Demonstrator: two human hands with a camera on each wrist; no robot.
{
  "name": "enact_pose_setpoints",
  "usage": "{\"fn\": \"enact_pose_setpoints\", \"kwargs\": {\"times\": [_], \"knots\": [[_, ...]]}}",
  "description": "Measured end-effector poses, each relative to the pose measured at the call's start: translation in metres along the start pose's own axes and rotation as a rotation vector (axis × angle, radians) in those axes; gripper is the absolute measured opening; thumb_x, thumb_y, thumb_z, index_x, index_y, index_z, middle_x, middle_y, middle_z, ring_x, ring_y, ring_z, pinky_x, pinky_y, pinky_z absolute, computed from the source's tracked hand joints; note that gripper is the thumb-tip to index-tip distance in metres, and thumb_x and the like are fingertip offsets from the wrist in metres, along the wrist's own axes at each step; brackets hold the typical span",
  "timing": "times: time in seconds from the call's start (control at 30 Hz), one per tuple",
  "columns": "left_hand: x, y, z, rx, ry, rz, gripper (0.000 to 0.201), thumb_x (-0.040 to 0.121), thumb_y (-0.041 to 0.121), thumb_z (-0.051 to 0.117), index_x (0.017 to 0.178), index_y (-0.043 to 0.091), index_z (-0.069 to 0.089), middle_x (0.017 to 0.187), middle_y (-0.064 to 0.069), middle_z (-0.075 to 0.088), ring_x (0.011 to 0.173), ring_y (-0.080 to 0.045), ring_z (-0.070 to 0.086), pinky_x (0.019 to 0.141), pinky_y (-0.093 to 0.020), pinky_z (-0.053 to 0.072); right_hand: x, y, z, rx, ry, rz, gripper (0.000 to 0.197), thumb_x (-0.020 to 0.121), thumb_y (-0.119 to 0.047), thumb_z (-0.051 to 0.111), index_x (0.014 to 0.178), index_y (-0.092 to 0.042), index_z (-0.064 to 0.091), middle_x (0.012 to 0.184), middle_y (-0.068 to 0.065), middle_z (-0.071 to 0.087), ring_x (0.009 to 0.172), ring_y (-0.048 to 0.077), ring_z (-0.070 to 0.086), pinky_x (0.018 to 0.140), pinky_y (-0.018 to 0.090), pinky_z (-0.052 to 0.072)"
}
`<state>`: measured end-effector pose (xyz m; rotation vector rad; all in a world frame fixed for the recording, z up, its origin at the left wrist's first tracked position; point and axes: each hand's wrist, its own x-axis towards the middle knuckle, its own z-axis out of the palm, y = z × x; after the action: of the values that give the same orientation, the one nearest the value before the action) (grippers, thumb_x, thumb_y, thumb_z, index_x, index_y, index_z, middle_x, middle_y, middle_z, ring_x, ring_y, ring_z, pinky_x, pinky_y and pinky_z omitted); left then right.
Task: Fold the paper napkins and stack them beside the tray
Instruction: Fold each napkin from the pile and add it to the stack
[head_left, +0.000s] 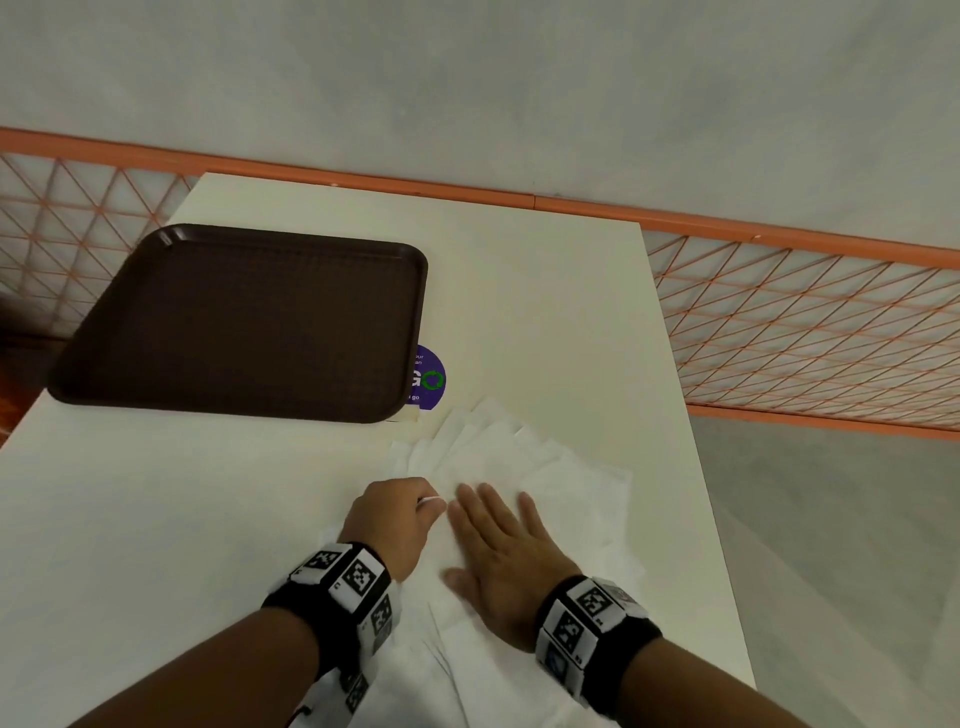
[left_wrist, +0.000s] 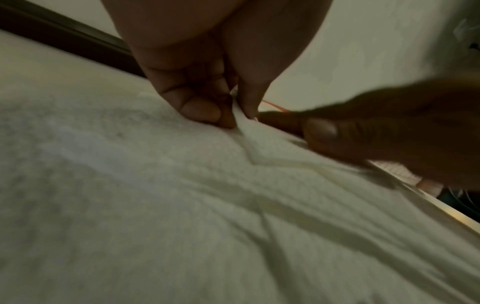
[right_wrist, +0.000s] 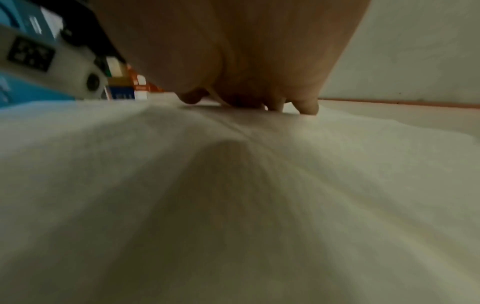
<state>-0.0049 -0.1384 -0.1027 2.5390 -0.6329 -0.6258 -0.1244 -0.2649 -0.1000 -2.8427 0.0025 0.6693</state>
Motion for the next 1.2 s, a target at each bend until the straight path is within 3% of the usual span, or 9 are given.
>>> {"fn": "enact_pose_setpoints", "kwargs": {"times": [0.07, 0.27, 0.33, 0.43, 0.53, 0.67, 0.8, 0.93, 1.2], "knots": [[0.0, -0.001, -0.002, -0.039, -0.011, -0.012, 0.021, 0.094, 0.04, 0.054, 0.091, 0.023, 0.066, 0.084, 0.004, 0.068, 0.081, -0.017, 0.062, 0.075, -0.029, 0.05, -0.004, 0.012, 0.011, -0.013, 0.015, 0.014, 0.074, 0.097, -0.064, 0.007, 0.152, -0.019, -0.014, 0.155, -0.004, -0.028, 0.144, 0.021, -0.026, 0.117, 0.048, -0.017], [0.005, -0.006, -0.006, -0.138, -0.06, -0.047, 0.019, 0.091, 0.032, 0.059, 0.088, 0.017, 0.07, 0.08, 0.001, 0.068, 0.081, -0.019, 0.062, 0.078, -0.031, 0.052, -0.037, 0.06, 0.016, 0.005, 0.057, 0.166, 0.068, 0.1, -0.057, 0.01, 0.152, -0.015, 0.022, 0.16, -0.001, 0.012, 0.147, 0.023, 0.016, 0.115, 0.037, 0.005], [0.007, -0.008, -0.008, -0.165, -0.066, -0.054, 0.019, 0.091, 0.032, 0.061, 0.09, 0.016, 0.072, 0.083, 0.0, 0.07, 0.082, -0.017, 0.063, 0.077, -0.027, 0.051, -0.045, 0.07, 0.013, 0.075, 0.088, 0.229, 0.063, 0.103, -0.05, 0.01, 0.135, -0.017, 0.055, 0.145, -0.001, 0.048, 0.131, 0.023, 0.05, 0.111, 0.037, 0.031], [0.008, -0.009, -0.01, -0.187, -0.083, -0.046, 0.019, 0.09, 0.031, 0.063, 0.092, 0.015, 0.072, 0.085, 0.0, 0.07, 0.083, -0.016, 0.063, 0.077, -0.024, 0.049, -0.043, 0.076, 0.012, 0.088, 0.285, 0.29, 0.051, 0.101, -0.044, 0.023, 0.108, -0.024, 0.07, 0.121, -0.004, 0.068, 0.107, 0.025, 0.067, 0.085, 0.044, 0.055], [0.006, -0.009, -0.012, -0.196, -0.103, -0.034, 0.018, 0.092, 0.03, 0.061, 0.093, 0.015, 0.071, 0.082, 0.001, 0.069, 0.081, -0.016, 0.063, 0.076, -0.027, 0.051, -0.037, 0.067, 0.0, 0.147, 0.349, 0.343, 0.026, 0.092, -0.039, 0.047, 0.103, -0.026, 0.067, 0.113, -0.006, 0.062, 0.103, 0.025, 0.061, 0.082, 0.037, 0.049], [-0.002, -0.013, -0.012, -0.278, -0.104, 0.003, 0.012, 0.093, 0.03, 0.058, 0.093, 0.022, 0.067, 0.083, 0.006, 0.07, 0.082, -0.01, 0.065, 0.081, -0.031, 0.055, -0.024, 0.072, -0.015, 0.275, 0.158, 0.456, 0.037, 0.093, -0.048, 0.05, 0.125, -0.028, 0.05, 0.124, -0.007, 0.049, 0.118, 0.019, 0.043, 0.096, 0.033, 0.038], [-0.013, -0.013, -0.012, -0.424, -0.109, 0.049, 0.008, 0.093, 0.027, 0.058, 0.091, 0.027, 0.066, 0.084, 0.008, 0.071, 0.083, -0.007, 0.066, 0.081, -0.029, 0.055, -0.017, 0.087, -0.029, 0.385, 0.02, 0.465, 0.026, 0.086, -0.048, 0.063, 0.102, -0.031, 0.054, 0.108, -0.009, 0.058, 0.106, 0.016, 0.052, 0.089, 0.031, 0.042], [-0.015, -0.007, -0.015, -0.502, -0.099, 0.049, 0.008, 0.093, 0.026, 0.059, 0.097, 0.027, 0.065, 0.089, 0.009, 0.072, 0.088, -0.006, 0.066, 0.084, -0.025, 0.054, -0.026, 0.104, -0.043, 0.601, -0.037, 0.376, 0.022, 0.085, -0.037, 0.068, 0.074, -0.028, 0.052, 0.076, -0.011, 0.055, 0.068, 0.007, 0.051, 0.063, 0.019, 0.042], [0.048, 0.041, -0.04, -0.586, -0.047, 0.089, 0.007, 0.093, 0.018, 0.061, 0.09, 0.025, 0.063, 0.09, 0.0, 0.073, 0.088, -0.016, 0.069, 0.084, -0.032, 0.053, -0.025, 0.139, -0.101, 1.298, 0.231, 0.504, 0.006, 0.09, -0.01, 0.064, 0.085, -0.007, 0.065, 0.075, 0.007, 0.064, 0.061, 0.014, 0.059, 0.055, 0.027, 0.053]]}}
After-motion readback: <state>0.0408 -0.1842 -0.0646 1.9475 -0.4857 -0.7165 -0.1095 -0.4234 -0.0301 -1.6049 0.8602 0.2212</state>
